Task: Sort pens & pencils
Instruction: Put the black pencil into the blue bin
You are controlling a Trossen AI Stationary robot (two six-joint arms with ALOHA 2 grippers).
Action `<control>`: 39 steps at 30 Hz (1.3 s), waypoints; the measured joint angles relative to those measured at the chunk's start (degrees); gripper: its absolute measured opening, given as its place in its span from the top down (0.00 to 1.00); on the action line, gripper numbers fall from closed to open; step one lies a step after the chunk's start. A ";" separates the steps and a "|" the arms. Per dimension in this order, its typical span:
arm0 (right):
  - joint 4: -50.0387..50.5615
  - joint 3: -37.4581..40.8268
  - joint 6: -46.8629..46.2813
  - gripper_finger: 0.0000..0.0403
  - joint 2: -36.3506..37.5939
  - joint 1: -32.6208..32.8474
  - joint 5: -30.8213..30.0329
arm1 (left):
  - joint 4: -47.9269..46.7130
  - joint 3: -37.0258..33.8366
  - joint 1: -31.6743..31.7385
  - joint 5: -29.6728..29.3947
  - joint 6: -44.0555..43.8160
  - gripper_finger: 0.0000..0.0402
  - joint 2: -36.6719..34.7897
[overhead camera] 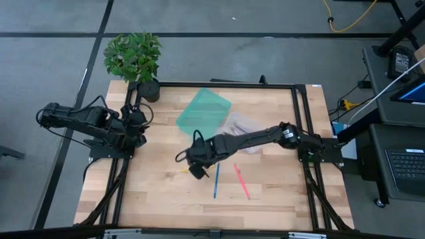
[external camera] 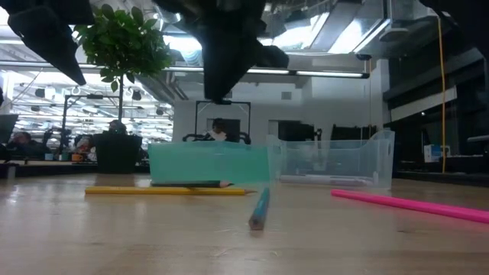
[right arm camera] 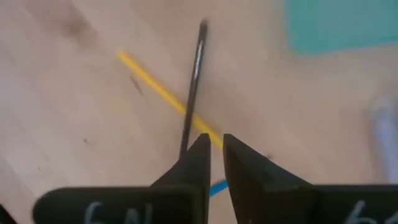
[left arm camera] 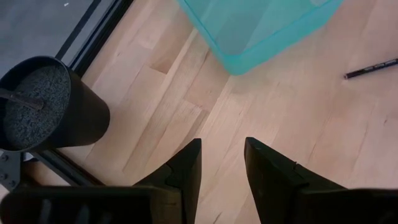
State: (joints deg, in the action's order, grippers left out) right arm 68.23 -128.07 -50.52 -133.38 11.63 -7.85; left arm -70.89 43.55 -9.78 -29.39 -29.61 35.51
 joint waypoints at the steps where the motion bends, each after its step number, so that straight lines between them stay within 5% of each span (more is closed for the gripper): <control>1: -0.44 0.00 -0.08 0.87 -0.68 0.23 1.07 | 0.00 -0.29 0.00 0.00 0.00 0.71 -0.02; 9: -3.55 0.09 0.07 0.79 -4.96 0.51 8.10 | -0.17 -4.19 -0.02 0.75 -1.58 0.71 0.02; 39: -9.80 1.80 5.18 0.69 -7.67 -2.64 11.04 | 0.65 -4.17 0.00 1.84 -1.31 0.71 0.00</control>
State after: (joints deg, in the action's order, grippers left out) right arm 58.43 -126.27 -45.35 -141.05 8.99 3.19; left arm -70.25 39.38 -9.78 -27.55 -30.92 35.51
